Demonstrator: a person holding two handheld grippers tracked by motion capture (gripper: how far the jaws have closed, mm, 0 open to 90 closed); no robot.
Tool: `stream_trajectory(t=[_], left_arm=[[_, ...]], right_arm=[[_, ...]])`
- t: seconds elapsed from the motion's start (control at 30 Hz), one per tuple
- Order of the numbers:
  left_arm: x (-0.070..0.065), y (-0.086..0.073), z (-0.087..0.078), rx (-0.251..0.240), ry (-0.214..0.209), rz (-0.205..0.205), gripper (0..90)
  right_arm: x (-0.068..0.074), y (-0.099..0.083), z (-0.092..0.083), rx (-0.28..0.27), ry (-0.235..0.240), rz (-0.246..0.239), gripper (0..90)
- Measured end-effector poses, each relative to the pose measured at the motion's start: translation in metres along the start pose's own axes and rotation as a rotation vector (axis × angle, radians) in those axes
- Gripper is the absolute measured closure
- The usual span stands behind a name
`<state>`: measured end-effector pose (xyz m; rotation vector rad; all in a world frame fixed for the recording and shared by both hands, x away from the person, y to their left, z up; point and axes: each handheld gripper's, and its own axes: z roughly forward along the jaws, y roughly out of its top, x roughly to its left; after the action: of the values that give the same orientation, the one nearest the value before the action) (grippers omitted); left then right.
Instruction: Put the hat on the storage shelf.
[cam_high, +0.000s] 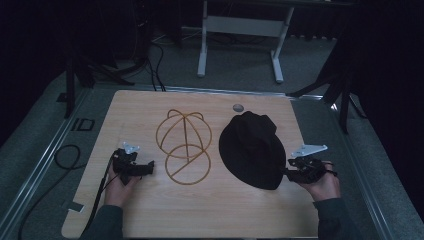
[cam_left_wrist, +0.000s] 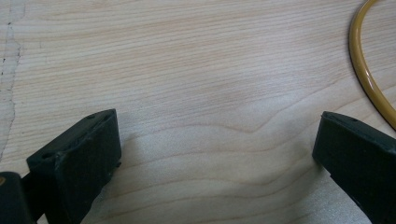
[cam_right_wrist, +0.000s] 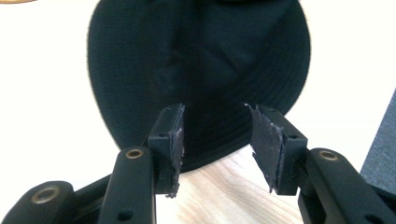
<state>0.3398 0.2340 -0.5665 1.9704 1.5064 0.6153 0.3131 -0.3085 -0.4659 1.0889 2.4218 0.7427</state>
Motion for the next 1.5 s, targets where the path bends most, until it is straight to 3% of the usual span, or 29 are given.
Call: stream_trajectory(t=[0.17,0.3,0.37,0.43,0.53,0.63,0.77,0.87,1.0,1.13,1.23,1.5], left_arm=[[0.0,0.0,0.0,-0.002,-0.001,0.001,1.3],[-0.001,0.0,0.0,-0.001,0.0,0.0,1.3],[-0.001,0.0,0.0,-0.002,0.0,0.0,1.3],[0.0,0.0,0.0,-0.001,-0.001,0.0,1.2],[-0.001,0.0,0.0,-0.002,-0.001,-0.001,1.3],[-0.001,0.0,0.0,-0.001,0.0,-0.001,1.3],[0.0,0.0,0.0,-0.002,-0.001,0.0,1.3],[-0.001,0.0,0.0,-0.002,0.0,0.0,1.3],[-0.001,0.0,0.0,0.002,-0.001,0.003,1.2],[-0.001,0.0,0.0,0.002,-0.002,0.003,1.3],[-0.001,0.0,0.0,0.002,-0.001,0.003,1.3],[-0.001,0.0,0.0,0.0,-0.002,0.002,1.2]], right_arm=[[0.012,0.014,-0.005,0.031,0.02,-0.03,51.3],[0.018,0.025,-0.003,0.053,0.05,-0.013,35.8],[0.018,0.03,0.001,0.053,0.015,0.017,31.4],[0.017,0.036,0.006,0.052,0.017,0.026,28.4],[0.019,0.044,0.018,0.098,0.013,0.003,26.8],[0.018,0.052,0.031,0.167,0.028,-0.007,32.0],[0.014,0.059,0.042,0.218,0.037,0.009,36.8],[0.012,0.063,0.049,0.242,0.092,0.007,42.5],[0.009,0.067,0.059,0.283,0.082,0.029,48.4],[0.005,0.071,0.065,0.332,0.102,0.052,64.7],[0.002,0.075,0.066,0.355,0.125,0.044,77.5],[-0.004,0.08,0.06,0.341,0.154,0.034,85.0]])
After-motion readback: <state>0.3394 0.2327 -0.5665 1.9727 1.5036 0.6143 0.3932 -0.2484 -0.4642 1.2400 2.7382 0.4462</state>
